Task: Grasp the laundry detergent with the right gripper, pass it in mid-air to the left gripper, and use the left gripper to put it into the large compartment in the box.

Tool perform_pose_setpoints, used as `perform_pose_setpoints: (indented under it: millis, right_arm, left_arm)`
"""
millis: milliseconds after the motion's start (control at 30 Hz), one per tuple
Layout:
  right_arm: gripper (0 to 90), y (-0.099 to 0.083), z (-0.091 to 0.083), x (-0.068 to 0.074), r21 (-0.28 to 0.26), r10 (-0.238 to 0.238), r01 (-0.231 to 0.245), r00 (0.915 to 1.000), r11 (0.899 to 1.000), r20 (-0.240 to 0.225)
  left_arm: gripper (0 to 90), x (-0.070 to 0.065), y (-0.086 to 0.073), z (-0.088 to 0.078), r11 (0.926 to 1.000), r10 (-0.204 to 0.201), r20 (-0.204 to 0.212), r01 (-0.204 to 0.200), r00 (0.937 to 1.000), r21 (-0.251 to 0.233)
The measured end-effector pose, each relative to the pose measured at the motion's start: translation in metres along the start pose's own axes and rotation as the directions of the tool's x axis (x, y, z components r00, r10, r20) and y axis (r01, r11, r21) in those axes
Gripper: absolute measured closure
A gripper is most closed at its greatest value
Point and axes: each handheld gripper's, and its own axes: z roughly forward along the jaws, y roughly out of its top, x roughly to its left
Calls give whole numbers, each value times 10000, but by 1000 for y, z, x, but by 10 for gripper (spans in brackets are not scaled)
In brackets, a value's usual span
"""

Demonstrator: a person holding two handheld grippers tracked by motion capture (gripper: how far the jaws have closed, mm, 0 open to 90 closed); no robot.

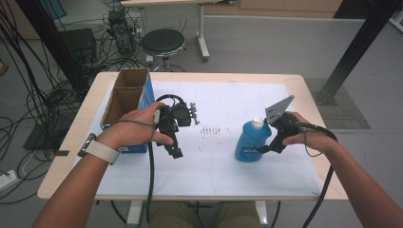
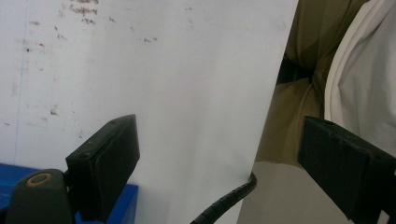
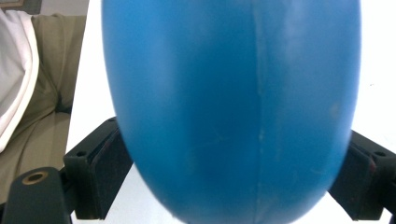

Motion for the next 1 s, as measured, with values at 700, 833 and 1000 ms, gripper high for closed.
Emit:
perform_pose_setpoints:
  millis: [700,833,1000]
  right_arm:
    - [182,-10,6,0,-706,-59,53,9999,9975,-87]
    - [189,-10,7,0,-785,-77,69,9999,9969,-91]
    - [199,-11,9,0,-836,-86,72,9998,9965,-158]
  left_arm:
    - [136,0,0,3,10000,-39,64,39,10000,8]
    - [136,0,0,3,10000,-42,61,42,10000,3]
    - [136,0,0,3,10000,-52,60,52,10000,15]
